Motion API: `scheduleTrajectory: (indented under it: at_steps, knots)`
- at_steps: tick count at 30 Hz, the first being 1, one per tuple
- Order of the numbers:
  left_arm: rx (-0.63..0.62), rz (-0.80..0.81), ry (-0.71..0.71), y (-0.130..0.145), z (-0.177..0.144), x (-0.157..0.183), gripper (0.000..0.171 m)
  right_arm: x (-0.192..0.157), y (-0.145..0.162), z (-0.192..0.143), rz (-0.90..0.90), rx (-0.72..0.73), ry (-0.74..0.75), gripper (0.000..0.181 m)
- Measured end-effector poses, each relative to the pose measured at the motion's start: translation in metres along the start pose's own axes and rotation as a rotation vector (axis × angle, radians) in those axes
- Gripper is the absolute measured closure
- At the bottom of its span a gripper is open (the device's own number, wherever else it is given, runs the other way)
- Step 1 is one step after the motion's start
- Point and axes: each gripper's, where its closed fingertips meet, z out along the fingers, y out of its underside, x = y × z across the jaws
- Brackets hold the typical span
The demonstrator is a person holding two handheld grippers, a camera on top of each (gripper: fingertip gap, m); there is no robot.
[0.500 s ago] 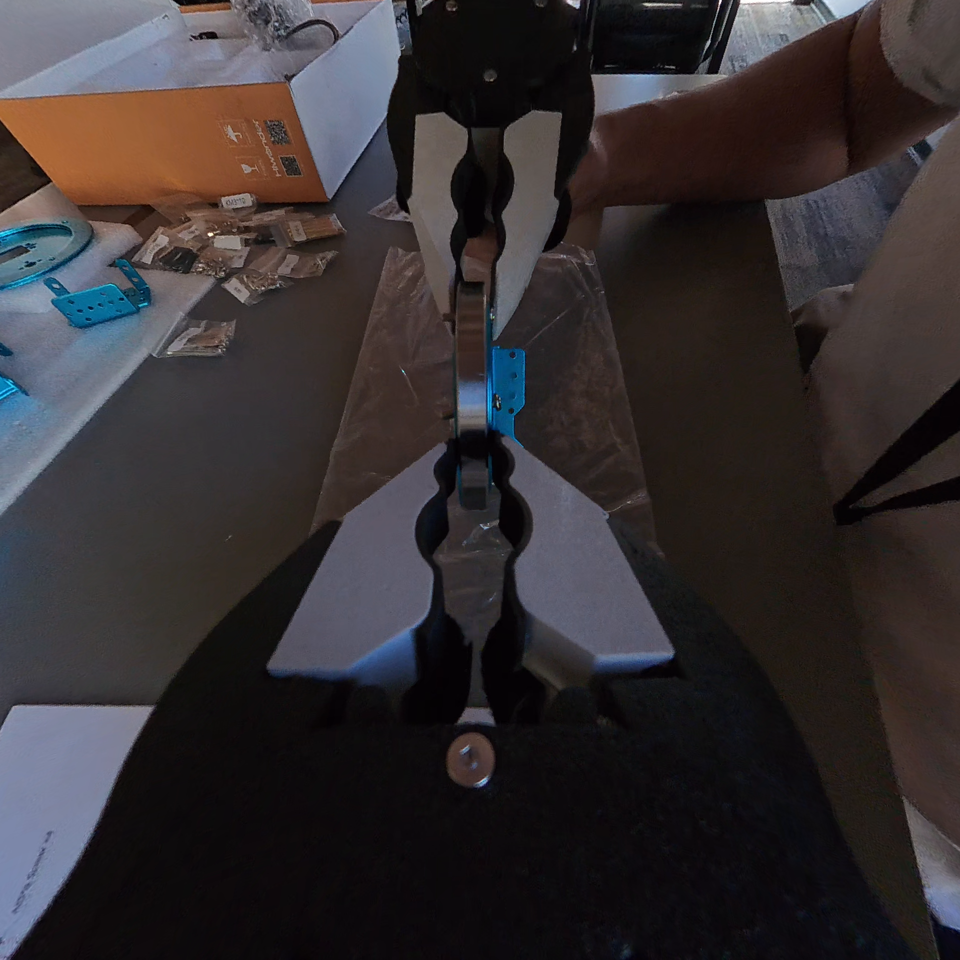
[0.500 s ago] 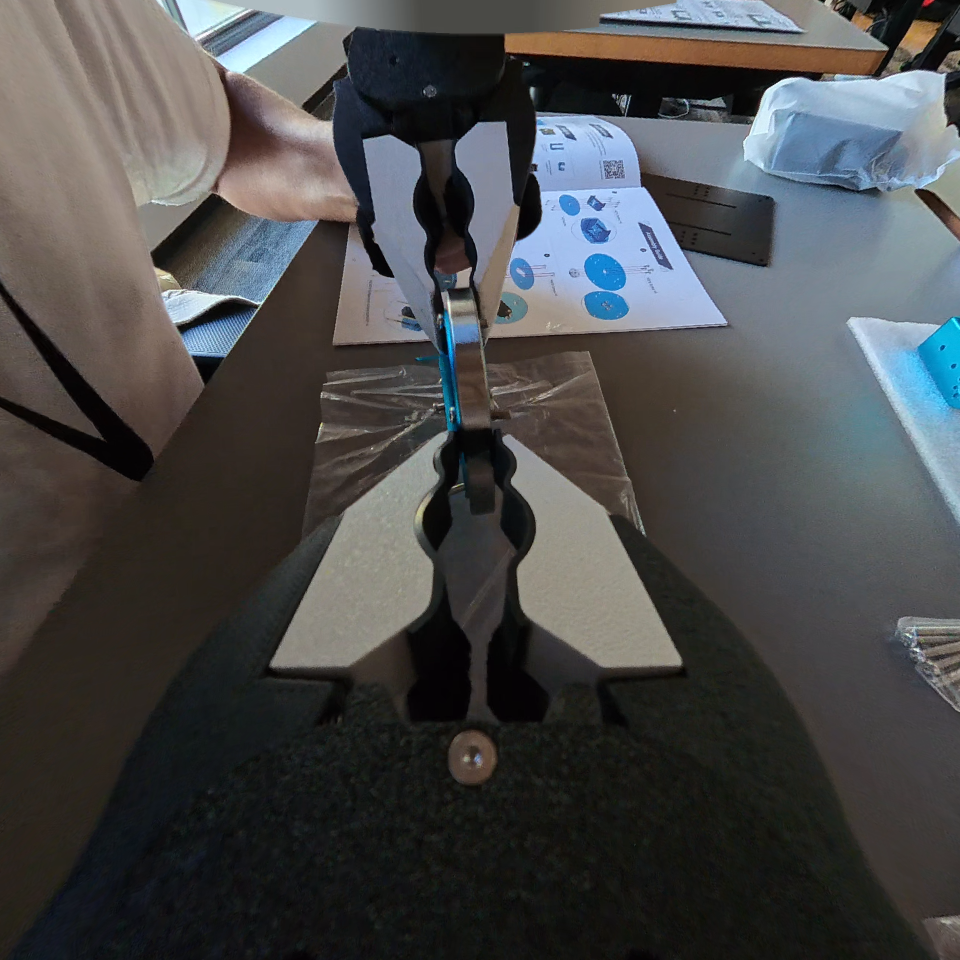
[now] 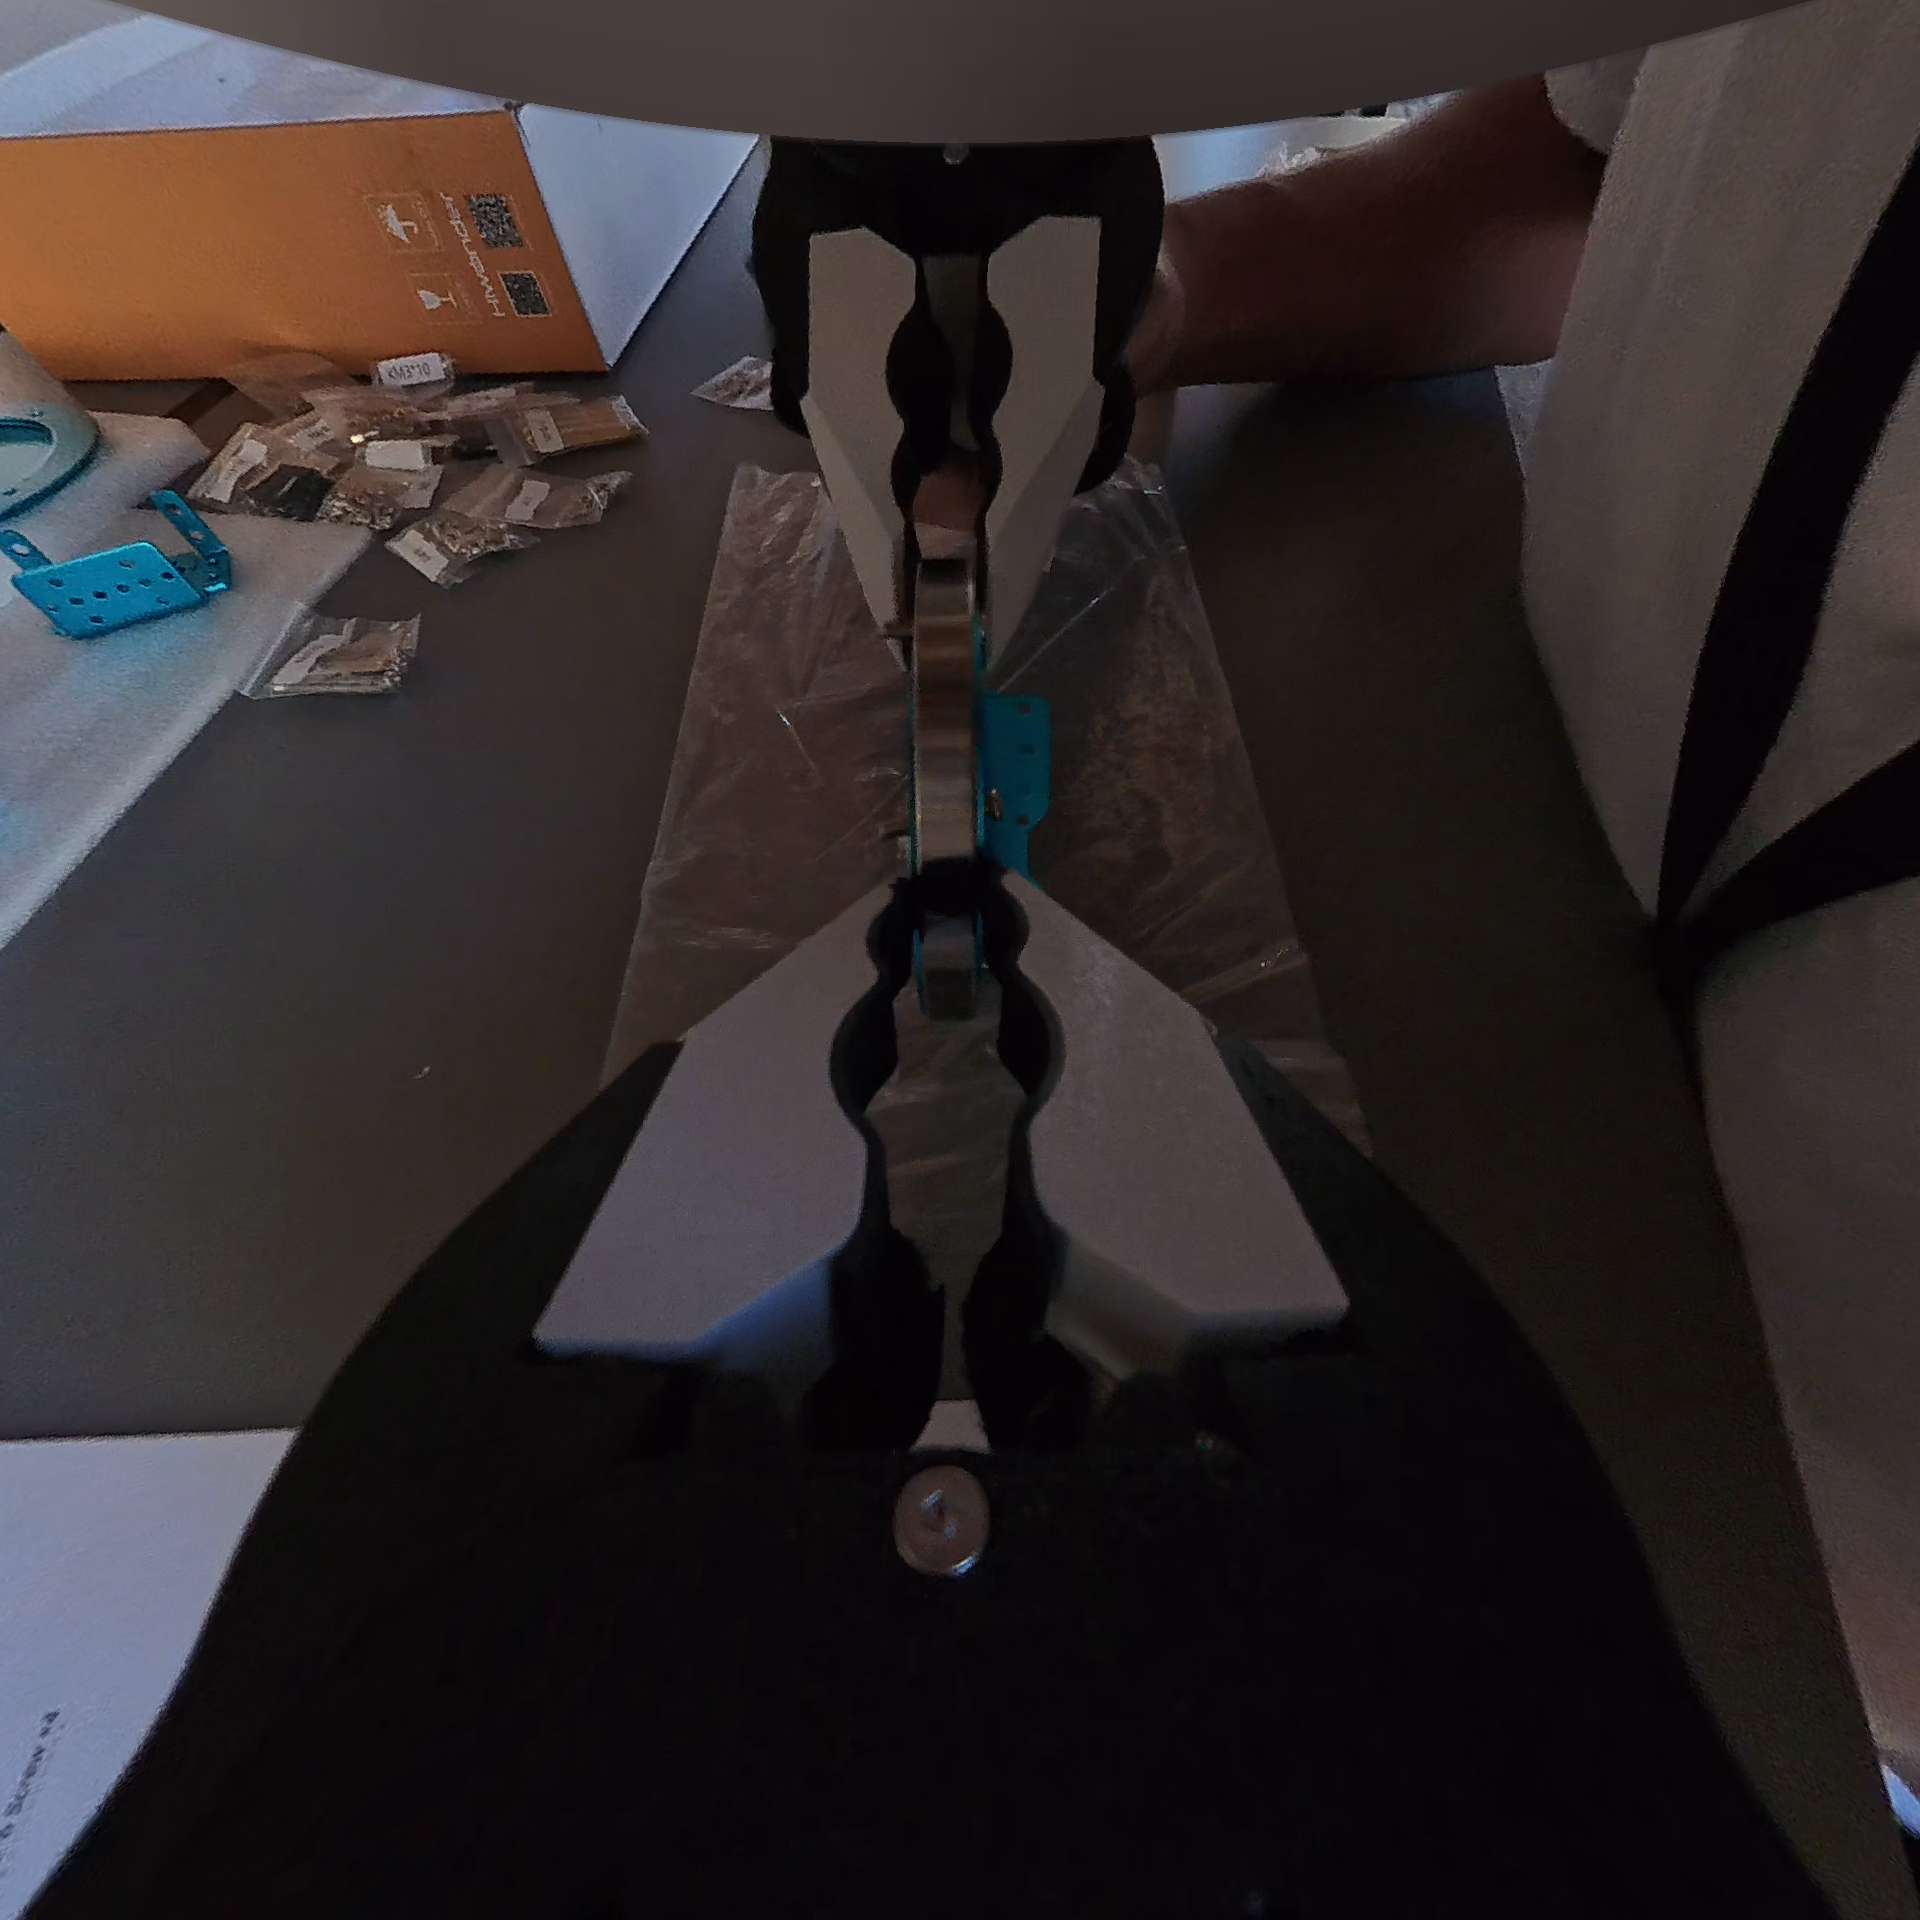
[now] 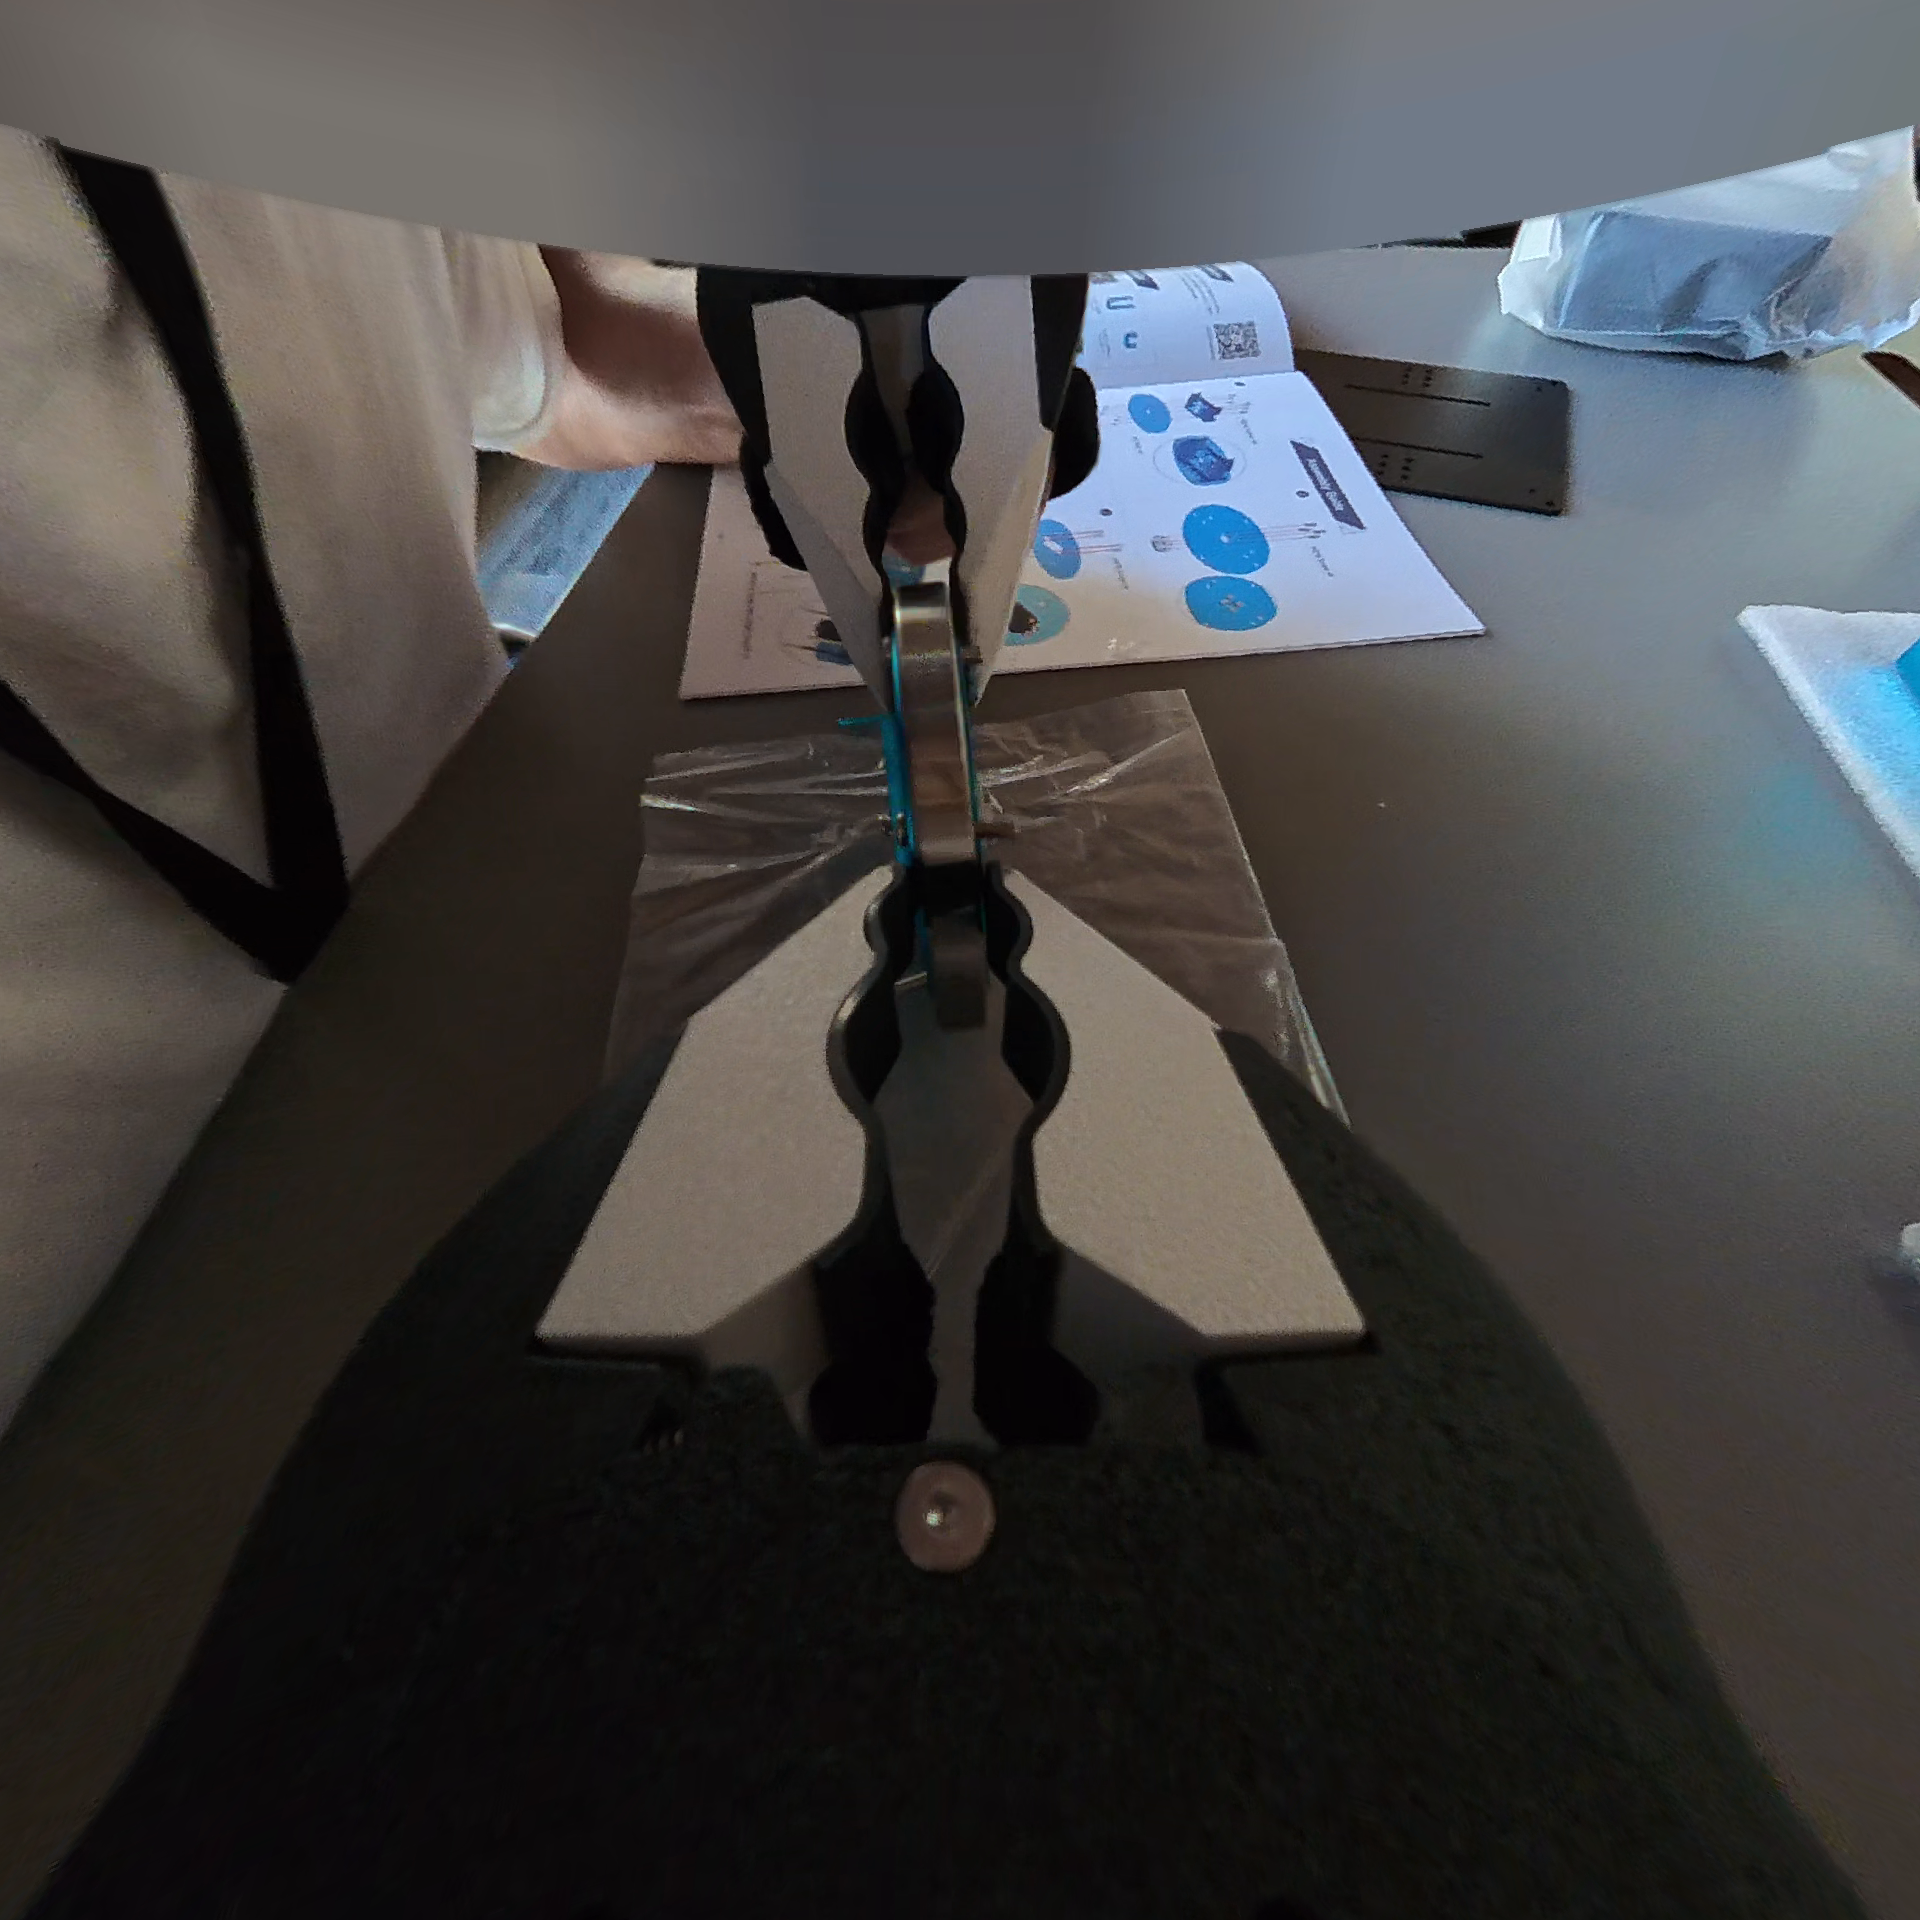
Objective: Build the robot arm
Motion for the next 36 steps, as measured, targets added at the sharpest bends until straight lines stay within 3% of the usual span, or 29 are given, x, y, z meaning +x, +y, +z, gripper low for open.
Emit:
scheduleTrajectory:
  at_steps: [6,10,20,29,36]
  knots:
    - [-0.004,0.022,0.008,0.003,-0.001,0.0,0.159,0.006,0.0,-0.014,0.044,0.069,-0.036,0.162]
    - [-0.002,0.032,0.01,0.002,-0.001,0.001,0.159,0.001,0.015,-0.001,0.078,-0.048,-0.082,0.141]
    - [-0.003,0.057,0.009,0.002,0.0,0.003,0.159,-0.006,0.014,0.019,-0.006,-0.112,-0.082,0.163]
    - [0.007,-0.04,0.038,0.003,0.002,0.002,0.157,-0.004,0.012,0.017,-0.105,-0.147,-0.021,0.166]
    - [-0.005,-0.092,0.064,0.006,0.004,0.0,0.155,-0.002,0.013,0.017,-0.047,-0.142,-0.033,0.166]
